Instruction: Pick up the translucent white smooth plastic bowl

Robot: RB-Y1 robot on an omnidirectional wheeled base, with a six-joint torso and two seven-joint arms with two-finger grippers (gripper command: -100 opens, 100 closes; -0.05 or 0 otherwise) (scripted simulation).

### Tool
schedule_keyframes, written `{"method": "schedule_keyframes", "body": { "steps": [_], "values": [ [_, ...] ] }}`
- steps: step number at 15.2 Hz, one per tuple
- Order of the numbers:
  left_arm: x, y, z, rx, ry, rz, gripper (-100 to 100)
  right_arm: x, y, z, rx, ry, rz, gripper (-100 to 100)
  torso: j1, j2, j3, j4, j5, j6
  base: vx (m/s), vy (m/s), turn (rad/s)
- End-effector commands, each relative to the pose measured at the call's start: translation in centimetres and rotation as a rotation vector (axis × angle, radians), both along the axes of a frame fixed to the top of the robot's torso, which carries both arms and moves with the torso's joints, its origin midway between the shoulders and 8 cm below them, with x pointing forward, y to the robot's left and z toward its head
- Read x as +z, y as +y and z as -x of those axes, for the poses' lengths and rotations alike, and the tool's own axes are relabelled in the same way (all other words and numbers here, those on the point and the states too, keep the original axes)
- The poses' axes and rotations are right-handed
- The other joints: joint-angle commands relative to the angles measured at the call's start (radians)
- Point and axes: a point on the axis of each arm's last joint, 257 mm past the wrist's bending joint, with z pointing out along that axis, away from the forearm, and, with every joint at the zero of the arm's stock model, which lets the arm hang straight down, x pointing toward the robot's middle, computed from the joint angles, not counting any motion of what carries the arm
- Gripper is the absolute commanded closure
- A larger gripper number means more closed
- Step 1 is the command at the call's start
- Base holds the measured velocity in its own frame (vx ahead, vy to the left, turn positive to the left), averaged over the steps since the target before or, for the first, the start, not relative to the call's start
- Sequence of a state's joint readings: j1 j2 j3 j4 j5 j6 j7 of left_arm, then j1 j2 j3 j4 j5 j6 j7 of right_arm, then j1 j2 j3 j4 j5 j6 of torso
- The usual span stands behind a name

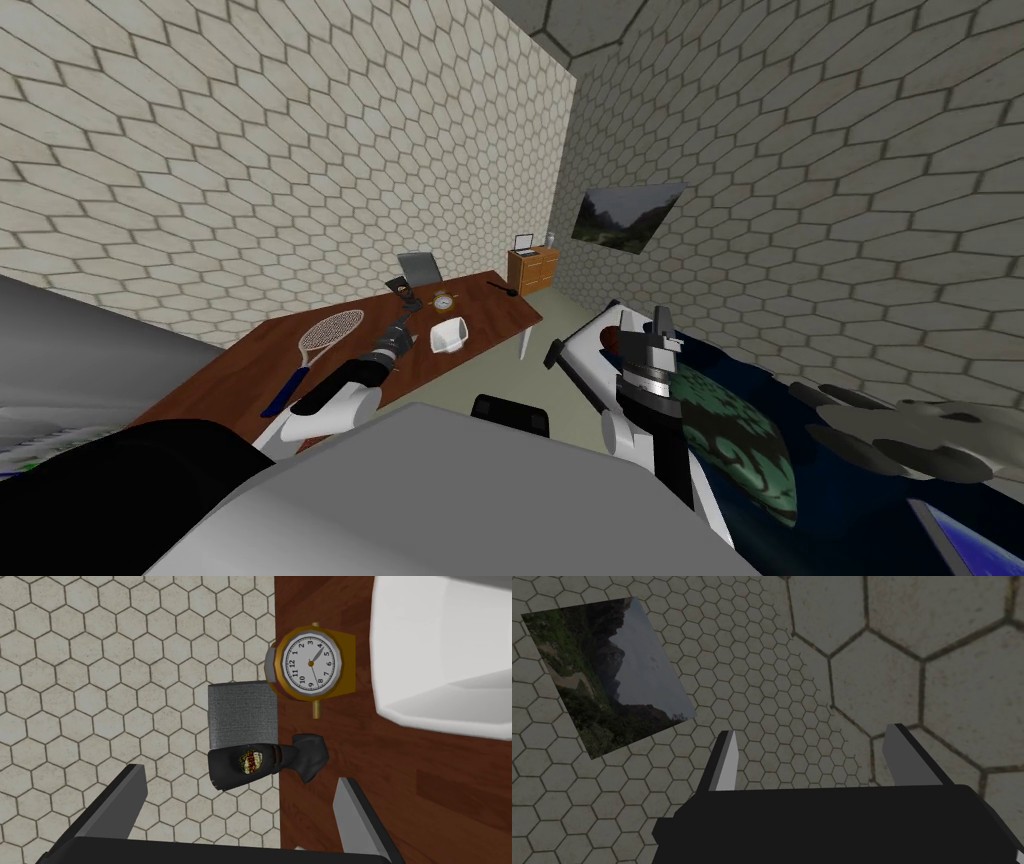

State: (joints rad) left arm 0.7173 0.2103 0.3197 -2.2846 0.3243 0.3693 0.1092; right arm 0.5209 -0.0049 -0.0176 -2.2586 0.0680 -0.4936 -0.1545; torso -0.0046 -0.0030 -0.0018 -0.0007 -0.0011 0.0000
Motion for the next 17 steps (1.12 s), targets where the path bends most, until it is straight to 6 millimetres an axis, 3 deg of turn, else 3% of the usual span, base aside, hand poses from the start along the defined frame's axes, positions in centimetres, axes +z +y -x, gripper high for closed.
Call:
{"method": "schedule_keyframes", "body": {
  "steps": [1,5,8,13,17],
  "values": [
    [-2.0,1.0,1.4,0.032,0.063,0.033,-100,0.0,0.0,0.0,0.000,0.000,0.000,0,0.000,0.000,0.000,0.000,0.000,0.000,0.050,-0.042,-0.073],
    [-3.7,1.8,2.7,0.062,0.123,0.065,-100,0.0,0.0,0.0,0.000,0.000,0.000,0,-0.001,-0.001,-0.001,0.000,0.000,0.000,0.068,-0.058,-0.074],
    [-5.9,3.3,5.1,0.117,0.200,0.116,-100,0.0,0.0,0.0,0.000,0.000,0.000,0,-0.001,-0.001,0.000,0.000,0.000,0.000,0.065,-0.058,-0.081],
    [-7.8,3.8,6.8,0.149,0.272,0.155,-100,0.0,0.0,0.0,0.000,0.000,0.000,0,0.000,-0.001,0.000,0.000,0.000,0.000,0.059,-0.052,-0.055],
    [-9.9,4.7,9.6,0.206,0.356,0.212,-100,0.0,0.0,0.0,0.000,0.000,0.000,0,0.000,-0.001,0.000,0.000,0.000,0.000,0.068,-0.050,-0.080]
  ]
}}
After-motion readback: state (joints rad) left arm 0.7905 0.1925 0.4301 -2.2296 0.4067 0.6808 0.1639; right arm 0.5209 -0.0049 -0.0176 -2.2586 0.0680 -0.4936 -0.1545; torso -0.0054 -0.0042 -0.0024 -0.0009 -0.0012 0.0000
